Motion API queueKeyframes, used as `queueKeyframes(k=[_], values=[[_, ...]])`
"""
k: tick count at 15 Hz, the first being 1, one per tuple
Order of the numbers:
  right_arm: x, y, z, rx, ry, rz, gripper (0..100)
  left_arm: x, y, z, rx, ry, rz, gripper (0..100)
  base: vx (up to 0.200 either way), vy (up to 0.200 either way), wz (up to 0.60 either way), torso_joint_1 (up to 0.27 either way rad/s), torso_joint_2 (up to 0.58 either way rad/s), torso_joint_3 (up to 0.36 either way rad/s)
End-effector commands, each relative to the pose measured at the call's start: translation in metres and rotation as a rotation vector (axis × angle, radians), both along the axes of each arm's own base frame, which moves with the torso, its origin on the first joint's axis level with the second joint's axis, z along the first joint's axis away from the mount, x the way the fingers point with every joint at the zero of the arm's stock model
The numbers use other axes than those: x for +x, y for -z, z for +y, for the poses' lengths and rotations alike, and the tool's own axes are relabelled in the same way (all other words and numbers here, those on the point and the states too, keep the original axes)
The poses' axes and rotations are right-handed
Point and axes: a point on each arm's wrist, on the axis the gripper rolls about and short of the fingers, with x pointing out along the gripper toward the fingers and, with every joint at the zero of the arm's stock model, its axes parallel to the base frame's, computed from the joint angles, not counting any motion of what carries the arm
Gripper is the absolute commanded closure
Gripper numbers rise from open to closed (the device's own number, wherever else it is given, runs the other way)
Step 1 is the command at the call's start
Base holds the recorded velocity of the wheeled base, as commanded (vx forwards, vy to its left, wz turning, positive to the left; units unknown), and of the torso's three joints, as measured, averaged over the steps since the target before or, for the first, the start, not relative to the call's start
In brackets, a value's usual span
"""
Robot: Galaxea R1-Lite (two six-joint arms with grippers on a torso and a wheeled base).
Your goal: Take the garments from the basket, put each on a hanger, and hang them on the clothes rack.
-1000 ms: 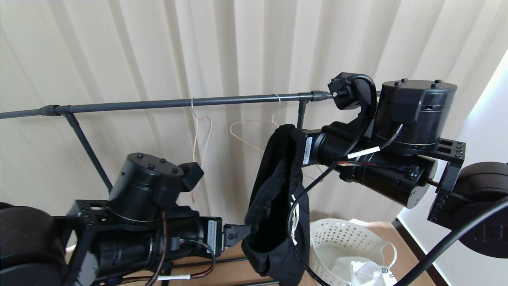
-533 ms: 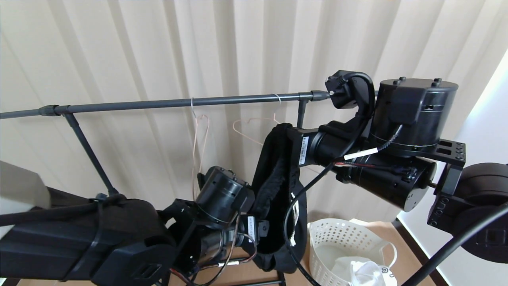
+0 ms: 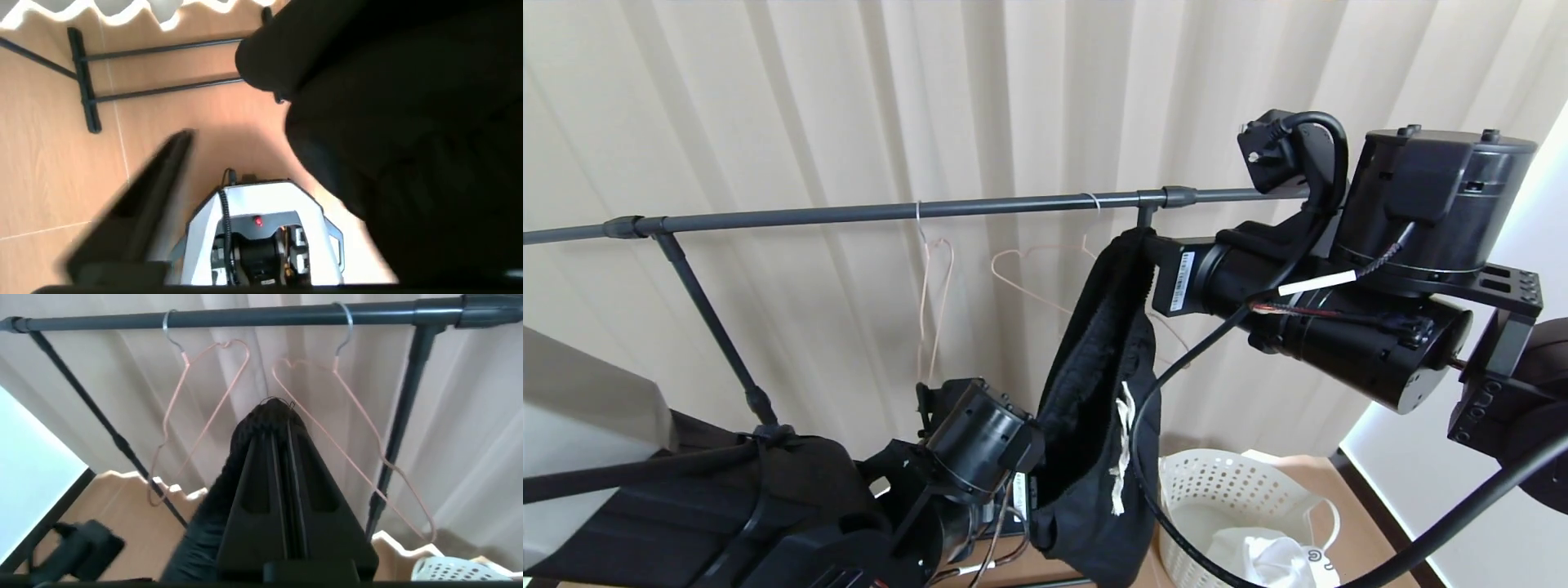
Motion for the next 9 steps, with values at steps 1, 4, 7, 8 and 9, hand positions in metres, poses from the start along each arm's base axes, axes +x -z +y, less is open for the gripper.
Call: queueKeyframes(k=[1, 4, 7, 8, 9], values=[[0.002, -0.001, -0.006, -0.007, 0.019, -0.008, 100, -0.002, -0.029, 0.009, -0.054, -0.004, -0.069, 100, 0.000, 0.000, 0.00, 0.000, 0.00, 0.000], [0.005, 0.004, -0.013, -0.082, 0.081, -0.010, 100, 0.004, -0.065, 0.026, -0.090, -0.017, -0.172, 100, 0.000, 0.000, 0.00, 0.000, 0.00, 0.000], [0.000, 0.012, -0.018, -0.164, 0.114, 0.031, 100, 0.010, -0.099, 0.033, -0.096, -0.020, -0.234, 100, 0.000, 0.000, 0.00, 0.000, 0.00, 0.000], [-0.011, 0.008, -0.027, -0.218, 0.099, 0.063, 100, 0.014, -0.118, 0.030, -0.106, -0.020, -0.247, 100, 0.000, 0.000, 0.00, 0.000, 0.00, 0.000], [-0.018, 0.007, -0.032, -0.260, 0.089, 0.110, 100, 0.015, -0.127, 0.029, -0.107, -0.019, -0.250, 100, 0.000, 0.000, 0.00, 0.000, 0.00, 0.000]])
